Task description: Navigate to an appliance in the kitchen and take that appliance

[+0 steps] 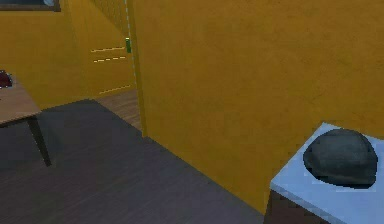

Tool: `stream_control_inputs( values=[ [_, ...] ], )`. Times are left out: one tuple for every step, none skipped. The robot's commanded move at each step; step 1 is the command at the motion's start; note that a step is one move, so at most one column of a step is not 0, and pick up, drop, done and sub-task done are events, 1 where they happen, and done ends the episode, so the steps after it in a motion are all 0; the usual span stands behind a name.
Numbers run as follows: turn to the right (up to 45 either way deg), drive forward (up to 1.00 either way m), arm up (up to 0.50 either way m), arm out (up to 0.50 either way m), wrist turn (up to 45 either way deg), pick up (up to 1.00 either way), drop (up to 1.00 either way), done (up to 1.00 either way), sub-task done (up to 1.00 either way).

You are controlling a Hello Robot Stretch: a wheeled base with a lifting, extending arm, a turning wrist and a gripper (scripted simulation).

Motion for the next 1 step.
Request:
stream_control_inputs(
  values=[
    [0.0,0.0,0.0,0.0,0.0,0.0,0.0,1.0,0.0]
  ],
)
